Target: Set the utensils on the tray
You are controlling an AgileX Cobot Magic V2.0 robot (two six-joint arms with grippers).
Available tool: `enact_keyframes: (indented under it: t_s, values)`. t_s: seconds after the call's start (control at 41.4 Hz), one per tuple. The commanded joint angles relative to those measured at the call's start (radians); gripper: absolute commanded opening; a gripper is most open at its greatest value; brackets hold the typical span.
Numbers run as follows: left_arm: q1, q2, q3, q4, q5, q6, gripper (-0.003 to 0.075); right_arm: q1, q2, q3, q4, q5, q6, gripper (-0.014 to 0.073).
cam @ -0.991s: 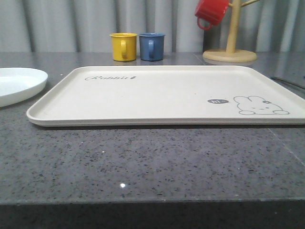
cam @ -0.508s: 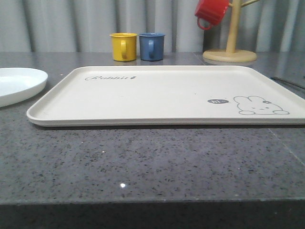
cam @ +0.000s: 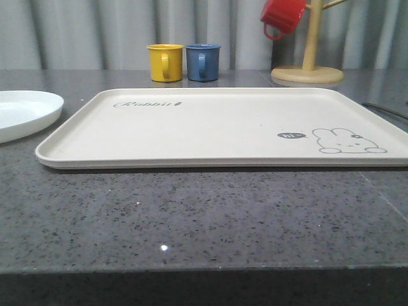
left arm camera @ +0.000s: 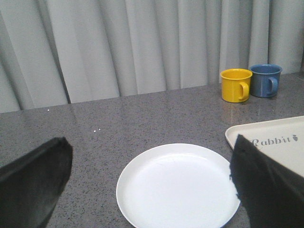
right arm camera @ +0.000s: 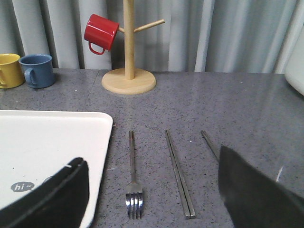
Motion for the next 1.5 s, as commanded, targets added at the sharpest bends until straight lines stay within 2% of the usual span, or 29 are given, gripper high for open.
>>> enact_keyframes:
  t_s: [0.0,0.411,0.629,0.798,0.967,1.378,1.475]
  values:
    - [0.001,0.013,-0.037,0.000,-0.072,-0.008,0.0662,-0.002,0.017,-0.034,0.000,-0.089,-0.004,0.0603]
    - [0.001,0.057,-0.043,-0.059,-0.068,-0.008,0.0662,-0.002,0.017,-0.034,0.000,-0.089,-0.004,0.0603]
    - [0.001,0.268,-0.190,-0.070,0.124,0.014,0.0662,-0.002,0.017,-0.034,0.000,-0.089,-0.004,0.0603]
    - [0.001,0.433,-0.323,-0.154,0.294,0.162,0.0662,-0.002,0.017,-0.034,0.000,-0.089,-0.004,0.0603]
    - [-0.001,0.582,-0.434,-0.174,0.444,0.191,0.0662,-0.002,0.017,-0.034,0.000,-0.089,-0.004,0.0603]
    - [-0.176,0.921,-0.632,-0.095,0.691,0.214,0.0659,-0.002,0.017,-0.034,0.000,-0.088,-0.004,0.0603]
    - [-0.196,1.009,-0.679,-0.085,0.735,0.214,0.0632,-0.002,0.017,-0.034,0.000,-0.088,-0.004,0.0603]
